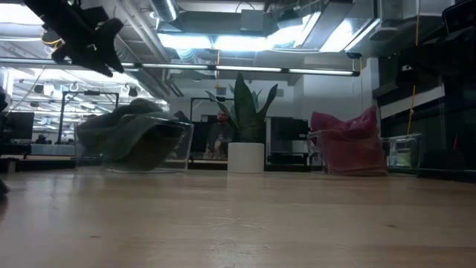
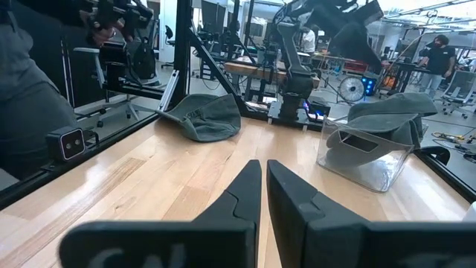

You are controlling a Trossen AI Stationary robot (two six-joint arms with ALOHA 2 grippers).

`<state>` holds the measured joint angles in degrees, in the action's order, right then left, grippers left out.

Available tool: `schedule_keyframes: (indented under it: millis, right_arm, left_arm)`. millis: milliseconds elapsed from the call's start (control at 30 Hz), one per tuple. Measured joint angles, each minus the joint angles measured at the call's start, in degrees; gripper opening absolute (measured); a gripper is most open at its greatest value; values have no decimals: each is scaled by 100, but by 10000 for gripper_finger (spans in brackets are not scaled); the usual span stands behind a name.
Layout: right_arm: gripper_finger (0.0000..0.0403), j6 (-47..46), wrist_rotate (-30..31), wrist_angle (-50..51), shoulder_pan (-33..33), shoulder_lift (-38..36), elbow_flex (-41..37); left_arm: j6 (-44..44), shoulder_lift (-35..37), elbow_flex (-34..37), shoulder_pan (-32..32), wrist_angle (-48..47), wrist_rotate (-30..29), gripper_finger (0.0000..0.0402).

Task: Pick & Place hat
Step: Put the right black cap into the left transparent bin

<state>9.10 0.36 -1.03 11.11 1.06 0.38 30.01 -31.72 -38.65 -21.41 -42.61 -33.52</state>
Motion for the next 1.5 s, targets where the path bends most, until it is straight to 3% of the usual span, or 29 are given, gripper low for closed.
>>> schedule_keyframes:
  millis: [167, 367, 500, 700, 1033, 1500]
  right_arm:
    - [26, 0, 2, 0, -2, 2, 0]
    - [26, -1, 2, 0, 0, 1, 0]
    - [26, -2, 2, 0, -2, 0, 0]
    - [26, -2, 2, 2, -1, 2, 0]
    - [26, -2, 2, 0, 0, 0, 0]
    - [26, -1, 2, 0, -2, 2, 0]
  left_arm:
    - [328, -91, 0, -669, -231, 562, 169]
    - [203, -391, 0, -1683, -262, 2093, 169]
    - [19, -693, 0, -2272, -239, 2394, 169]
    - [-250, -1124, -36, -3007, -271, 3397, 169]
    - [-1129, -1968, -949, -3323, -1137, 3061, 169]
    - [-1518, -3138, -1016, -3539, -943, 2971, 169]
